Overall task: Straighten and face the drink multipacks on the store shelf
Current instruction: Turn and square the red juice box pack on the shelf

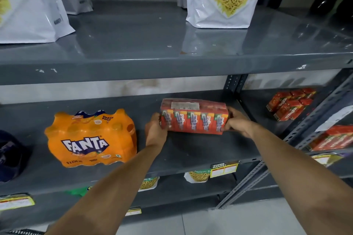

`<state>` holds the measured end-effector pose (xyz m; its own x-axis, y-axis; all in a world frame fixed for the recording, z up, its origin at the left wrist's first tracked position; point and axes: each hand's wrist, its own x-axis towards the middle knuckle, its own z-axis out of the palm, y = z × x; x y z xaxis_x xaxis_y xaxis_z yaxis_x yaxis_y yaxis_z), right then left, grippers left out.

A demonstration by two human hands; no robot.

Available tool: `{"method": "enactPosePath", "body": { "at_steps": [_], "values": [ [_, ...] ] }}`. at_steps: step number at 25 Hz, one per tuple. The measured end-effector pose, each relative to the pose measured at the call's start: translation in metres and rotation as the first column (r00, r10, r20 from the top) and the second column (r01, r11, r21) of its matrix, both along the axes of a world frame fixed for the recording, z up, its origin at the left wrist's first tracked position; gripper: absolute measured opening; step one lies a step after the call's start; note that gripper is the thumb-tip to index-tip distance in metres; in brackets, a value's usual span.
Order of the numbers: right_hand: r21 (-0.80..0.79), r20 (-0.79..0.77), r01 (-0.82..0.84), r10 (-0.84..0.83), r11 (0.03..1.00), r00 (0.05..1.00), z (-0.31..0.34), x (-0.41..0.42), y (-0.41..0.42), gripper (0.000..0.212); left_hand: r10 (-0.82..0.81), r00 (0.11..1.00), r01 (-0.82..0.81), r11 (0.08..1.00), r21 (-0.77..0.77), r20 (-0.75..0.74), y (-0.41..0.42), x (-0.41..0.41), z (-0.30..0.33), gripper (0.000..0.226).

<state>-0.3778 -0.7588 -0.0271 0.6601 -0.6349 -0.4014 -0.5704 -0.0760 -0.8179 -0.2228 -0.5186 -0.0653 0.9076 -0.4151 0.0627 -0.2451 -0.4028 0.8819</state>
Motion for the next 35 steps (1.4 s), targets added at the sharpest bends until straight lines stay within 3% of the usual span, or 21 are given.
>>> {"method": "enactPosePath", "body": {
  "at_steps": [3,6,9,11,13,15,17,19,22,23,25,27,31,35],
  "values": [
    [-0.012,-0.007,-0.009,0.009,1.0,1.0,-0.004,-0.005,-0.001,0.089,0.116,0.993,-0.116,0.993,0.018,-0.013,0.001,0.006,-0.002,0.015],
    [0.136,0.092,0.017,-0.029,0.991,0.995,0.002,-0.005,-0.007,0.059,0.165,0.959,-0.178,0.983,-0.04,-0.229,-0.012,0.01,0.003,0.026],
    [0.27,0.174,0.109,-0.16,0.957,0.972,0.006,-0.007,-0.004,0.036,0.032,0.95,-0.061,0.994,-0.086,-0.31,-0.028,-0.014,0.017,0.03],
    [0.285,0.185,0.158,-0.216,0.946,0.959,0.008,-0.009,0.0,0.027,-0.157,0.923,0.092,0.977,-0.194,-0.352,-0.036,-0.037,0.024,0.048],
    [0.268,0.151,0.132,-0.177,0.954,0.973,0.005,-0.011,0.006,0.026,-0.352,0.85,0.237,0.92,-0.312,-0.392,-0.044,-0.051,0.022,0.075],
    [0.259,0.11,0.073,-0.105,0.963,0.988,0.002,-0.013,0.011,0.031,-0.394,0.829,0.268,0.903,-0.336,-0.396,-0.05,-0.06,0.011,0.101],
    [0.219,0.063,0.014,-0.028,0.976,0.998,0.001,-0.007,0.013,0.039,-0.393,0.824,0.275,0.907,-0.318,-0.408,-0.051,-0.061,0.01,0.112],
    [0.144,0.033,-0.022,0.017,0.989,0.999,0.002,0.007,0.013,0.052,-0.457,0.78,0.344,0.884,-0.317,-0.428,-0.047,-0.053,0.013,0.112],
    [0.018,0.129,-0.026,0.023,0.999,0.991,0.01,0.042,0.017,0.078,-0.655,0.614,0.582,0.752,-0.309,-0.44,-0.036,-0.016,0.026,0.098],
    [-0.004,0.17,-0.044,0.044,0.999,0.984,0.015,0.054,0.02,0.073,-0.693,0.561,0.645,0.709,-0.286,-0.452,-0.032,-0.005,0.034,0.091],
    [0.002,0.211,-0.044,0.042,0.999,0.977,0.018,0.076,0.023,0.036,-0.717,0.508,0.677,0.675,-0.294,-0.478,-0.026,0.006,0.042,0.077],
    [0.003,0.224,0.005,-0.005,1.0,0.975,0.015,0.087,0.023,0.028,-0.688,0.524,0.608,0.715,-0.345,-0.503,-0.02,0.009,0.041,0.062],
    [0.034,0.25,0.079,-0.085,0.996,0.964,0.001,0.082,0.011,0.072,-0.618,0.627,0.495,0.786,-0.369,-0.474,-0.019,0.018,0.031,0.061],
    [-0.054,0.154,0.163,-0.153,0.985,0.976,0.004,0.056,0.005,0.102,-0.291,0.835,0.179,0.946,-0.27,-0.467,-0.01,0.027,0.027,0.063]
  ]
}}
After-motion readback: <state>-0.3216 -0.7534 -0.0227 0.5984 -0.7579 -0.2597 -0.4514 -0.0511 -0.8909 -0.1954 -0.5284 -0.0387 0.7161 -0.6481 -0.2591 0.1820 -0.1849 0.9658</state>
